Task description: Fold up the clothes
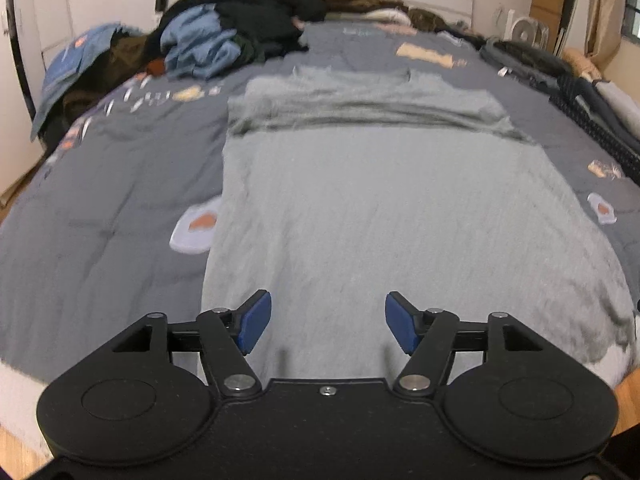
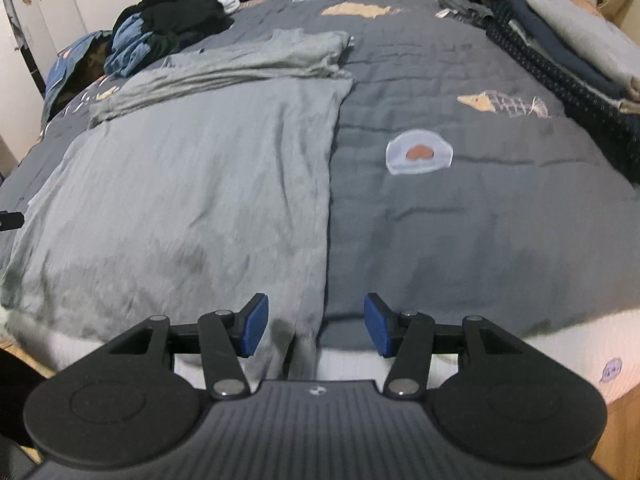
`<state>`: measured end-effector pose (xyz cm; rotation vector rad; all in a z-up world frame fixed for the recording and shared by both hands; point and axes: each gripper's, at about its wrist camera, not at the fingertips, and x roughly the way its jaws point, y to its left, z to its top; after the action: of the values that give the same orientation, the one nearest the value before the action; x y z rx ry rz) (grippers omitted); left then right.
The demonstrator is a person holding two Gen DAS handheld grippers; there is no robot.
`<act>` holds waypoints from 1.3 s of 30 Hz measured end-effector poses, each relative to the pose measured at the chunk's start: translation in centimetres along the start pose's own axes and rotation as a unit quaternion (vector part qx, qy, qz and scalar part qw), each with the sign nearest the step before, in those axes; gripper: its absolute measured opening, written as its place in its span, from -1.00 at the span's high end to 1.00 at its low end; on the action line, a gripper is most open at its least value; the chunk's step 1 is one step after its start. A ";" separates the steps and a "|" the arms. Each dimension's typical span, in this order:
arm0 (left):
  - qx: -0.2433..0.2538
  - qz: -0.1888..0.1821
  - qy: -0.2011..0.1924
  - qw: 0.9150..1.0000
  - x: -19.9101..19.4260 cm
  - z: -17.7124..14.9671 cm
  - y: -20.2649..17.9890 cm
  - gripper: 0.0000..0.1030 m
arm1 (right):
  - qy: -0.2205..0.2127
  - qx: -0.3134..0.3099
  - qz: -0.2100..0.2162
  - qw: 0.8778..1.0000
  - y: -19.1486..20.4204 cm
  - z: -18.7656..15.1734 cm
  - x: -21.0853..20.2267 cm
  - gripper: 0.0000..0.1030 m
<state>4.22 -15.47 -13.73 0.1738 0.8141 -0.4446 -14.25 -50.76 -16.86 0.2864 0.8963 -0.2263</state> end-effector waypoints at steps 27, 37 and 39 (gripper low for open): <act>-0.122 0.043 0.105 0.986 -0.6 -6.3 9.1 0.15 | 0.032 0.098 0.003 0.995 -0.1 -2.6 1.9 -0.08; -0.083 0.026 0.114 0.990 0.2 -6.9 7.2 0.72 | 0.030 0.085 0.006 0.996 0.5 -2.6 2.4 0.01; -0.082 0.019 0.114 0.990 0.1 -6.9 6.9 0.78 | 0.028 0.090 0.017 0.995 0.5 -2.7 2.3 0.49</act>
<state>2.82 -7.11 -18.66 0.0879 1.0650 -0.3245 -14.62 -49.54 -20.21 0.4770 0.9273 -0.2689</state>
